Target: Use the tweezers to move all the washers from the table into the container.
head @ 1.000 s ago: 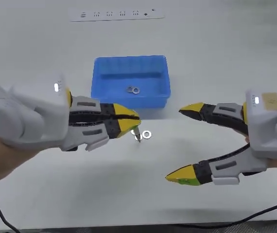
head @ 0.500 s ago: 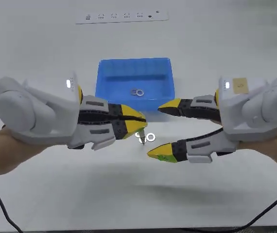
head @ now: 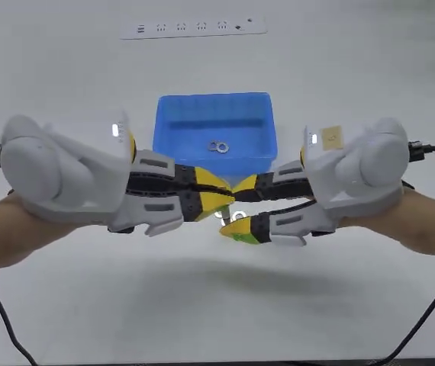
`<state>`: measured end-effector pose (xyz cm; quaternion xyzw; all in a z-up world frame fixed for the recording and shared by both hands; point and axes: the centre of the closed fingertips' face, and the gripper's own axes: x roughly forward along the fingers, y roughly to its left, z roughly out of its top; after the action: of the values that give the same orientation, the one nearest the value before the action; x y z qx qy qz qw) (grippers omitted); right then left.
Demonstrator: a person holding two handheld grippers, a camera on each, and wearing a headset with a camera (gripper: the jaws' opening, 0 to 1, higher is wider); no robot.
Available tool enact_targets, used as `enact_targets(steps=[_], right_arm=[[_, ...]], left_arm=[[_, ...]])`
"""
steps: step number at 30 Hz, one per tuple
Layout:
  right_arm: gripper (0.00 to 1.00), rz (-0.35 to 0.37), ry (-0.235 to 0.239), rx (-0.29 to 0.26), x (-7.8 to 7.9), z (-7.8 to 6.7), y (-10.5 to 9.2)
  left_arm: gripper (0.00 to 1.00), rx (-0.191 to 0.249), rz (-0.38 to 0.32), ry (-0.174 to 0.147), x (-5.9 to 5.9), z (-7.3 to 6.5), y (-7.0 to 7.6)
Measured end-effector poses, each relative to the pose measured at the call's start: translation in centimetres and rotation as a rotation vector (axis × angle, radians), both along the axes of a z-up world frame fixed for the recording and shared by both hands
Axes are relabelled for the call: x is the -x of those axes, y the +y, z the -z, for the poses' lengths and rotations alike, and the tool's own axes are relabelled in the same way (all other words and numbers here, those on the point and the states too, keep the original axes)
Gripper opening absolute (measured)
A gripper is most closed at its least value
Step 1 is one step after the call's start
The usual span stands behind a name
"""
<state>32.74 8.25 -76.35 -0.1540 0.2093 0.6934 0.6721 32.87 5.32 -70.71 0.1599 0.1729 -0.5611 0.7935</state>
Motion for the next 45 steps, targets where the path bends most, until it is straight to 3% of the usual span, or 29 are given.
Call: enact_targets(steps=[12, 15, 22, 24, 27, 28, 29, 31, 33, 37, 39, 40, 45], right_arm=[[0.13, -0.050, -0.013, 0.019, 0.1, 0.5, 0.4], [0.11, -0.075, -0.052, 0.029, 0.4, 0.5, 0.5], [0.10, -0.074, -0.087, 0.034, 0.3, 0.5, 0.5], [0.10, -0.069, -0.094, 0.035, 0.2, 0.5, 0.6], [0.10, -0.062, -0.104, 0.038, 0.1, 0.5, 0.7], [0.10, -0.061, -0.106, 0.039, 0.1, 0.5, 0.7], [0.10, -0.059, -0.107, 0.041, 0.1, 0.5, 0.6], [0.10, -0.058, -0.110, 0.044, 0.1, 0.5, 0.6], [0.10, -0.057, -0.110, 0.046, 0.1, 0.5, 0.5], [0.10, -0.050, -0.106, 0.042, 0.3, 0.2, 0.5], [0.10, -0.046, -0.105, 0.038, 0.4, -0.1, 0.5], [0.10, -0.044, -0.104, 0.035, 0.5, -0.3, 0.6], [0.10, -0.029, -0.108, 0.013, 0.5, -1.6, 0.9]], left_arm=[[0.06, -0.002, 0.012, 0.006, 0.1, 0.1, -0.3], [0.06, -0.004, 0.016, 0.006, 0.1, 0.2, -0.3], [0.06, -0.019, 0.007, -0.001, -0.1, 0.3, -0.2], [0.07, -0.018, -0.009, 0.011, -0.1, 0.4, -0.1], [0.10, -0.063, -0.021, 0.012, 0.1, 1.1, 0.1], [0.14, -0.075, -0.017, -0.010, 0.2, 1.0, 0.1], [0.15, -0.065, -0.016, -0.021, 0.4, 0.8, -0.1], [0.17, -0.029, -0.034, -0.007, 0.6, 0.0, -0.3], [0.23, -0.022, -0.049, -0.020, 0.5, -0.4, -0.1], [0.29, -0.011, -0.101, -0.036, 0.3, -1.0, 0.7], [0.31, 0.015, -0.133, -0.042, 0.3, -1.5, 1.2], [0.34, 0.037, -0.143, -0.063, 0.3, -2.0, 1.4], [0.48, 0.083, -0.214, -0.042, 0.7, -2.7, 2.6]])
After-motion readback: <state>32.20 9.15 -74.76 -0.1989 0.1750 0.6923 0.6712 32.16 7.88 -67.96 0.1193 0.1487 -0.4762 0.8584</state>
